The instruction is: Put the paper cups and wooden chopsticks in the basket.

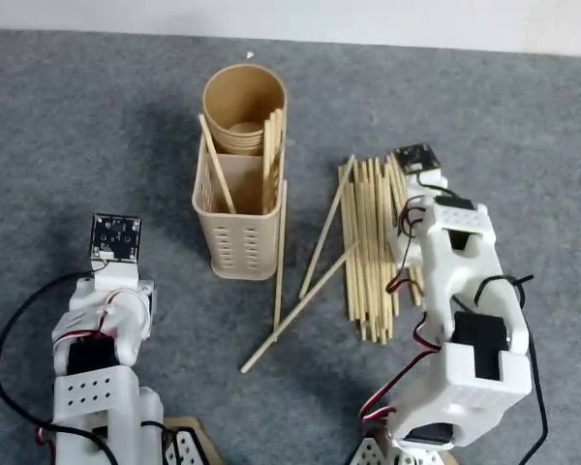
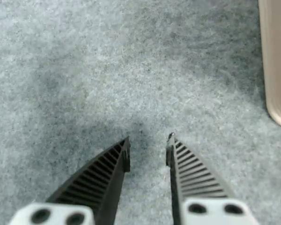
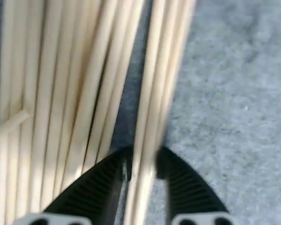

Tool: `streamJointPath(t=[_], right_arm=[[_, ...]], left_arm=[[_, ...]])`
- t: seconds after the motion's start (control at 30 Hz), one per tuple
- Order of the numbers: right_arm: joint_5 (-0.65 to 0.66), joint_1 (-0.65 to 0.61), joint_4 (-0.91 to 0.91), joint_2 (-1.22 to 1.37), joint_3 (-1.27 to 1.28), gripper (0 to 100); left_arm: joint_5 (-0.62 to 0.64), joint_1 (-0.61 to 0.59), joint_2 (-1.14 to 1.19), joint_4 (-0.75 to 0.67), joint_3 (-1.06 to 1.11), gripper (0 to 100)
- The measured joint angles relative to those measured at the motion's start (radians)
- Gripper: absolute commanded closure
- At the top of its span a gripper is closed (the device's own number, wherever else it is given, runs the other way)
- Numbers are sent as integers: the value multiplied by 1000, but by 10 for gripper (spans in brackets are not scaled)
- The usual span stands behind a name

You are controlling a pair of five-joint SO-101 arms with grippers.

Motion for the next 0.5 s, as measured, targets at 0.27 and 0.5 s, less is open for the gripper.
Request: streamJointPath(t=[0.27,0.5], right_arm=[[2,-18,58,0,2,760],[2,-43,98,2,-9,783]], left_arm=[[0,0,0,0,0,842],[0,0,0,0,0,842]])
